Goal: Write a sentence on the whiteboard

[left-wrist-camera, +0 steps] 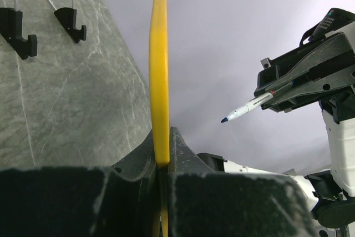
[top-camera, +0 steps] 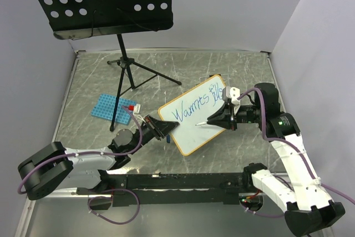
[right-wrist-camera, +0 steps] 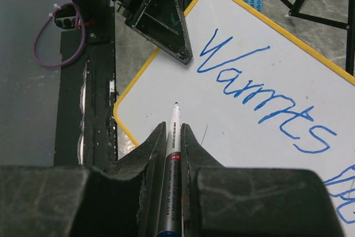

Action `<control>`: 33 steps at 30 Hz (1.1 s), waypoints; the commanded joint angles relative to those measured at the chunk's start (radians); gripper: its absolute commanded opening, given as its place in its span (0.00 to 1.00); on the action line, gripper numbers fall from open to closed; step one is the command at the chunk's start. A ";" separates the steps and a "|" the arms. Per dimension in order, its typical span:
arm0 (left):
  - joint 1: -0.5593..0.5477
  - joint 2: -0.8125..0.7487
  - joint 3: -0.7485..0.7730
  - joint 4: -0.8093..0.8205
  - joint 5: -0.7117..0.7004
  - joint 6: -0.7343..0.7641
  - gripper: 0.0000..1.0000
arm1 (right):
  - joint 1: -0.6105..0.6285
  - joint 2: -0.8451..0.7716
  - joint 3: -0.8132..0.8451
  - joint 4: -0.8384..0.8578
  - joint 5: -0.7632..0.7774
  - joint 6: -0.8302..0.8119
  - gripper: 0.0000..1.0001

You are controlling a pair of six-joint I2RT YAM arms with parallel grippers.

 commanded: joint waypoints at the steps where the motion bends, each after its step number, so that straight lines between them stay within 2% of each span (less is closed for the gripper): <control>1: 0.001 -0.027 0.045 0.182 -0.008 -0.017 0.01 | 0.006 -0.010 -0.007 0.040 -0.015 -0.012 0.00; 33: -0.002 -0.019 0.068 0.204 -0.008 -0.051 0.01 | 0.098 -0.001 0.019 0.097 0.133 -0.017 0.00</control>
